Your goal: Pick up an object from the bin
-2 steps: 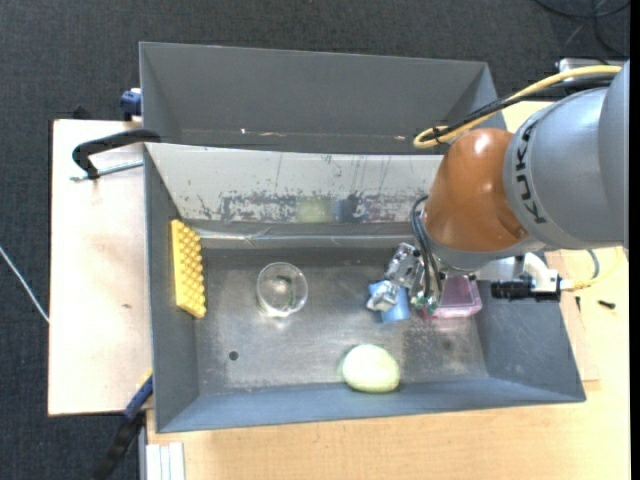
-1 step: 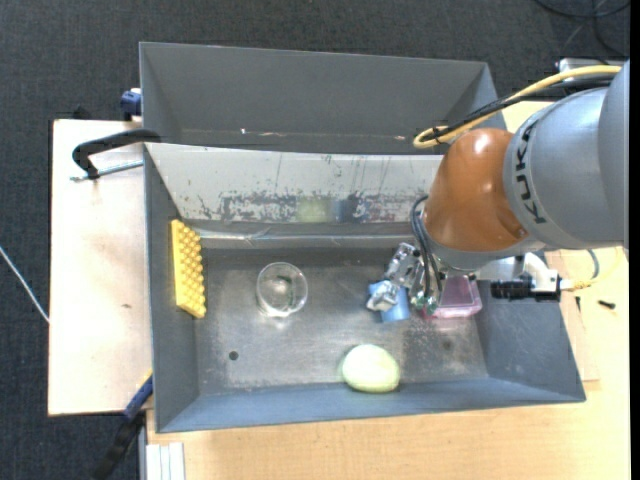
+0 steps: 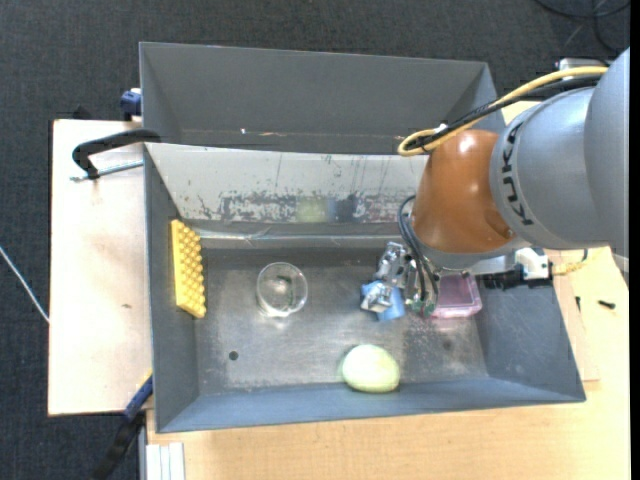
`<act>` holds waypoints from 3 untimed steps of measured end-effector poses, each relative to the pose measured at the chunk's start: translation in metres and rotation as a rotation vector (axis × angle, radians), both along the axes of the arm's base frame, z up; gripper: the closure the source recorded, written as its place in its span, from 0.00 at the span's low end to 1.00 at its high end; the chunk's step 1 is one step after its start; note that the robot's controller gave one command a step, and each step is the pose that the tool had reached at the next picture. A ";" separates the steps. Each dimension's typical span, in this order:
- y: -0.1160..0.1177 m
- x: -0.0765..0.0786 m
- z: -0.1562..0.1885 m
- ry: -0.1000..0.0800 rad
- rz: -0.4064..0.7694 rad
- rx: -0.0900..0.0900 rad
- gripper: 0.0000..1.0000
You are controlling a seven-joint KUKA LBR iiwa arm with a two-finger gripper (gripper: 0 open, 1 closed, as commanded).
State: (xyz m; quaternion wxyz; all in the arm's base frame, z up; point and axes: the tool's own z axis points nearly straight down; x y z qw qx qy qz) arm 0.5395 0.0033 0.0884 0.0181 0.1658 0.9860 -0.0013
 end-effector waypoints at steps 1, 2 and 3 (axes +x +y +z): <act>0.012 0.000 0.000 -0.002 0.029 0.001 1.00; 0.012 0.000 0.001 0.000 0.027 0.002 1.00; 0.004 -0.006 0.030 0.030 0.021 0.008 1.00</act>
Offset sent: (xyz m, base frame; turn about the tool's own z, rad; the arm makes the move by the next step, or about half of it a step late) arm 0.0031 -0.0120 0.0463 0.0360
